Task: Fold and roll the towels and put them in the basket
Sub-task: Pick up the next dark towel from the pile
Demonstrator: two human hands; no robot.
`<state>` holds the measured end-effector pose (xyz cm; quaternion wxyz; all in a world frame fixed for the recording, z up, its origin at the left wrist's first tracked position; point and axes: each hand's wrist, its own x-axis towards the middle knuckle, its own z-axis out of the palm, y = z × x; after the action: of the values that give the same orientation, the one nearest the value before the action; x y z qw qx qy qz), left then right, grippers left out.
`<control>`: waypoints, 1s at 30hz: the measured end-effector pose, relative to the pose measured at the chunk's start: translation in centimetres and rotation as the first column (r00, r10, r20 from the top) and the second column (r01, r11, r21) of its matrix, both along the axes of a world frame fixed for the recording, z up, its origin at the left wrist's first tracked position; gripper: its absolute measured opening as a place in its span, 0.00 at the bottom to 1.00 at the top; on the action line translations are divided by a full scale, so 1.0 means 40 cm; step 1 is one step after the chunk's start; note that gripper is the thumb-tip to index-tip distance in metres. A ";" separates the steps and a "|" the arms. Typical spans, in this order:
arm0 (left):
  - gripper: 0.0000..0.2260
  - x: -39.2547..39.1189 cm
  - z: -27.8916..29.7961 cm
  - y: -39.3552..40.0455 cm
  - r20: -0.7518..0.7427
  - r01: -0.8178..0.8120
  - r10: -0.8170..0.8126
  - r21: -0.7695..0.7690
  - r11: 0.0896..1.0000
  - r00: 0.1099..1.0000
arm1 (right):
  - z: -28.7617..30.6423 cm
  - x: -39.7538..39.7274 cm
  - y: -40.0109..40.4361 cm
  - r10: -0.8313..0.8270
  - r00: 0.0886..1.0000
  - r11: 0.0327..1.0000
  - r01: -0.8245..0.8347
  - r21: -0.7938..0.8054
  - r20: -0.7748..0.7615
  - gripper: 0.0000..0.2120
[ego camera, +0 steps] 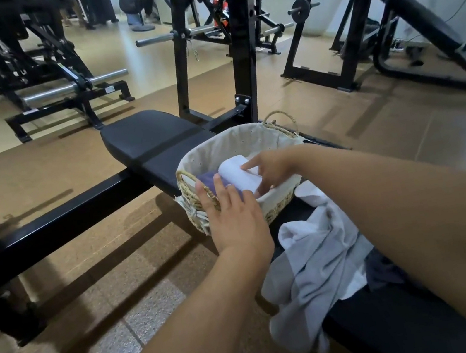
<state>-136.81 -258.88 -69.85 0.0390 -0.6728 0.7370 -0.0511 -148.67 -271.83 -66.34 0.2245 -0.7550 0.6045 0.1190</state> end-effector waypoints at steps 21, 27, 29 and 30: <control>0.35 -0.241 -0.097 0.102 -0.398 0.635 -0.558 0.083 0.768 0.728 | -0.174 -0.536 0.566 -0.473 0.819 0.702 0.573 -0.423 0.325 0.23; 0.32 -0.279 -0.117 0.073 -0.382 0.579 -0.496 0.136 0.804 0.780 | -0.205 -0.560 0.621 -0.379 0.887 0.806 0.457 -0.376 0.265 0.29; 0.32 -0.283 -0.123 0.067 -0.374 0.571 -0.489 0.148 0.808 0.788 | -0.200 -0.562 0.635 -0.351 0.911 0.824 0.411 -0.390 0.218 0.28; 0.33 -0.284 -0.129 0.063 -0.380 0.567 -0.483 0.147 0.810 0.789 | -0.195 -0.560 0.641 -0.347 0.912 0.823 0.407 -0.395 0.217 0.26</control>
<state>-148.18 -256.37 -75.02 -0.0131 -0.4273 0.8921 0.1462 -171.08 -246.19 -74.13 0.1110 -0.6573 0.7363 -0.1164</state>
